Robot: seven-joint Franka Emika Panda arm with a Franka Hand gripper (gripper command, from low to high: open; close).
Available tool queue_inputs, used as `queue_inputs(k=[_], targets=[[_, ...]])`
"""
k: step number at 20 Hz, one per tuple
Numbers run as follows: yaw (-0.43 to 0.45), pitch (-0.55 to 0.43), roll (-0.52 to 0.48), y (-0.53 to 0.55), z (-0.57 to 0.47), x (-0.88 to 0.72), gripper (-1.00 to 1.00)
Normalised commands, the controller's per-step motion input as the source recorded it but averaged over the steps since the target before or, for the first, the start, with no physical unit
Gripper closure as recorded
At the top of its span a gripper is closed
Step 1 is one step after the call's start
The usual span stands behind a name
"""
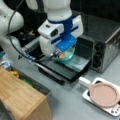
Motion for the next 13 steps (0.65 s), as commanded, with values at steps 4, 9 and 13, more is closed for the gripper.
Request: queue_inputs(k=[4,9,13], targets=[[0.243,0.167,-0.035,0.09,0.18,0.36,-1.0],[0.188,0.18,-0.035,0.19,0.12,0.39,-1.0],[0.141,0.194,-0.056,0.15,0.08,0.37,-1.0]])
